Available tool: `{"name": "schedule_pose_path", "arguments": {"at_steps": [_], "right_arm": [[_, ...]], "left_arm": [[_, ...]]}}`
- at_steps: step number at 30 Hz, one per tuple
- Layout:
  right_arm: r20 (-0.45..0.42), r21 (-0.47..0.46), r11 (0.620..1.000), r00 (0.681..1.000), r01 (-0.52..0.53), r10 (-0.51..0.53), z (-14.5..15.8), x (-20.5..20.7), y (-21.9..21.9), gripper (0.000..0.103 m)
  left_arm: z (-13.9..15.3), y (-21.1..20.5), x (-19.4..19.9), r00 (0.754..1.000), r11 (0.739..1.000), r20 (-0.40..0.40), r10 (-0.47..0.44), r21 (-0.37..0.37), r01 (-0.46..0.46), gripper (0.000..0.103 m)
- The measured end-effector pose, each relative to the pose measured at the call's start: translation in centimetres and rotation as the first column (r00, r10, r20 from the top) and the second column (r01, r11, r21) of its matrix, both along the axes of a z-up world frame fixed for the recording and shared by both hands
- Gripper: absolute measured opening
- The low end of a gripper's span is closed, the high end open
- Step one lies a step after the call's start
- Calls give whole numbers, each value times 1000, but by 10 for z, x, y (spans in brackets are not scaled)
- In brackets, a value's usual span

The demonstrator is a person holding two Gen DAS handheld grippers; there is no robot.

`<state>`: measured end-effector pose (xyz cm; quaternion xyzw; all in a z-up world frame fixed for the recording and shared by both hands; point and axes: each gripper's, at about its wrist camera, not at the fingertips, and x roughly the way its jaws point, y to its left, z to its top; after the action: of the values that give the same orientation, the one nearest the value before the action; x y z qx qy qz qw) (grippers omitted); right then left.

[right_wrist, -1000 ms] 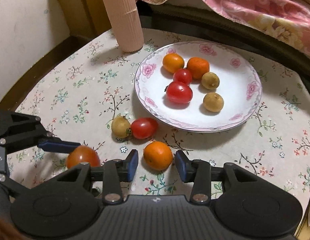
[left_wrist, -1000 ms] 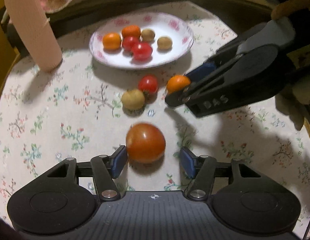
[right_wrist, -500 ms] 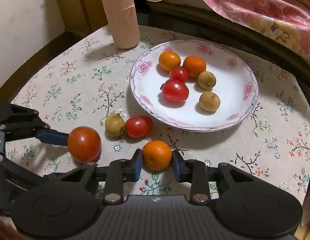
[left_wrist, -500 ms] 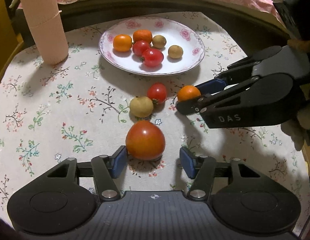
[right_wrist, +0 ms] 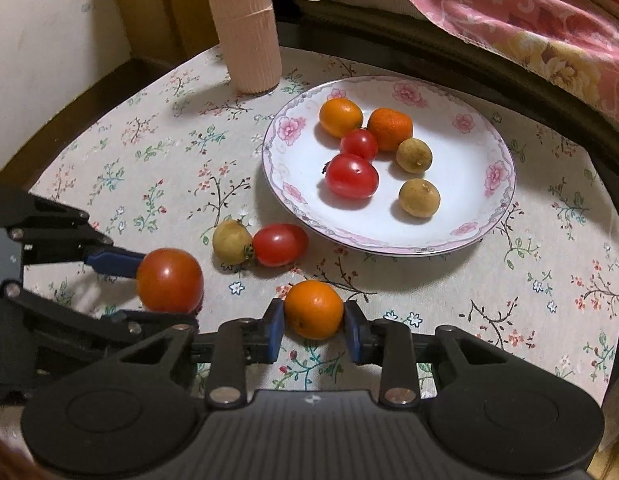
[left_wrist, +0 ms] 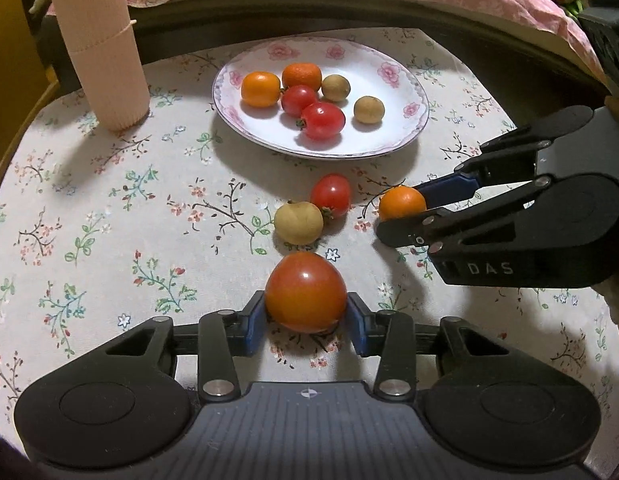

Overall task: Organize fruits
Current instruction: 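Hold the large tomato in the left gripper while the right holds the tangerine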

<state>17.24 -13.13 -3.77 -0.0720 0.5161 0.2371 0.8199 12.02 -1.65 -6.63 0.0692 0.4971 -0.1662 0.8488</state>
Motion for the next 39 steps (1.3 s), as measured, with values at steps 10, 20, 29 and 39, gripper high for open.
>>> {"name": "schedule_pose_path", "arguments": {"at_steps": [10,20,29,39], "right_arm": [[-7,5,1000,1000,3,-3,0,0,-2,32],[-6,-2,1000,1000,3,-3,0,-1,-1,32],[-8,-16,1000,1000,-3,3,1,-3,0,32],[-15,-5,999,999,-37,37,9,-14,2,32]], "left_arm": [[-1,-3,3,1000,999,10,-3,32,3,63],[-2,-6,-2,1000,997,13,-22,69,22,50],[-1,-8,-2,999,996,12,-33,84,32,50],[-3,-9,-2,999,994,11,-44,96,43,50]]}}
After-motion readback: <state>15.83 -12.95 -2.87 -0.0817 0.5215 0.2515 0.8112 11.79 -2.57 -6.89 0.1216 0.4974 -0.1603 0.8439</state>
